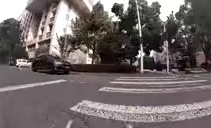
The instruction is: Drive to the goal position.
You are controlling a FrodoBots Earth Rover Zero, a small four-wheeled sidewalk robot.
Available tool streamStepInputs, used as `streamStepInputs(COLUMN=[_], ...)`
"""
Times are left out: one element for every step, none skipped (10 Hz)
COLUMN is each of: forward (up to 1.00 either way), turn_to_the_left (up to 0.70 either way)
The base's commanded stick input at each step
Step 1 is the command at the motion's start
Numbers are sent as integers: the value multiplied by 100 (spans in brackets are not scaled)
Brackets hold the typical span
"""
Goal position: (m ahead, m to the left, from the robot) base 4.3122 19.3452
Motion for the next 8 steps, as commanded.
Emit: streamStepInputs(forward=[70,70,70,70,70,70,70,70], turn_to_the_left=[14,14,14,14,14,14,14,14])
